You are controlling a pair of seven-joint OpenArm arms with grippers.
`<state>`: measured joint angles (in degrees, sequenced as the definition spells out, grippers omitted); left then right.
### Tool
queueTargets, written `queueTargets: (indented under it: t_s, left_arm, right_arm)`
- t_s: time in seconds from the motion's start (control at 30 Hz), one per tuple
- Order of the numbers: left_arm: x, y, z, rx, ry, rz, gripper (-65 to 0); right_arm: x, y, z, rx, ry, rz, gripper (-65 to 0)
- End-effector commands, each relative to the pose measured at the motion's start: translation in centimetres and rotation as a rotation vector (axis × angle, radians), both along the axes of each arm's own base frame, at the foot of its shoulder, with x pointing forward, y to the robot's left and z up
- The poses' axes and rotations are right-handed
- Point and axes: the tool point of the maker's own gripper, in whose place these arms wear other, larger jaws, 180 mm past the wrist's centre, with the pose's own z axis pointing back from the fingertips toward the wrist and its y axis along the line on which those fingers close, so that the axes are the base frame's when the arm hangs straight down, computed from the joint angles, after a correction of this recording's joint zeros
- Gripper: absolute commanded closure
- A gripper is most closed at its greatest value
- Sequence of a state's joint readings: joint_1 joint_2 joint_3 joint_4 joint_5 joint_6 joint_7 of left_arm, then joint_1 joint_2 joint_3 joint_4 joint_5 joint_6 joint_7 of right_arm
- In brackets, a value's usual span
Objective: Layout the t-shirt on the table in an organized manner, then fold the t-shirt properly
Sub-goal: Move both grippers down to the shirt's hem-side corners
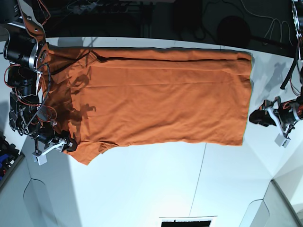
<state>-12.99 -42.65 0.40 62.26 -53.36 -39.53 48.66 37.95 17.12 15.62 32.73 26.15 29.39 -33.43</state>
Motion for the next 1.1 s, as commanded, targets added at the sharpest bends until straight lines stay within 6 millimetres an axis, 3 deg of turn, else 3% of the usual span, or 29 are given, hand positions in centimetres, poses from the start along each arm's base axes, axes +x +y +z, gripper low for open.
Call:
queueTargets:
  t_s: [0.0,0.13,0.23,0.43,0.77,1.07]
  left_arm:
    - [2.1,0.8,2.2,0.014,-0.079,0.004,-35.0]
    - [5.0,-1.0,2.2,-0.038,-0.105,0.022,-35.0]
    - [6.4,-1.9,1.1,-0.084,-0.086,0.06,-35.0]
    - [7.2,-1.0,-1.8,-0.069,-0.06,0.15,-35.0]
    - [9.7,0.1,1.6,-0.059,-0.131,0.161,-35.0]
    - [9.8,-3.1,-0.7,-0.075,-0.101,0.137,-35.0]
  right_arm:
    - [0.9,-0.5,1.3,-0.012,-0.023,0.002,-27.8]
    - [0.9,-0.5,1.3,-0.012,-0.023,0.002,-27.8]
    - [0.9,-0.5,1.3,-0.012,-0.023,0.002,-27.8]
    - [0.8,-0.5,1.2,-0.012,-0.017,0.005,-27.8]
    - [0.1,-0.5,0.5,-0.012,0.002,0.007,-27.8]
    - [0.3,-0.4,0.7,0.002,-0.007,0.0,-27.8]
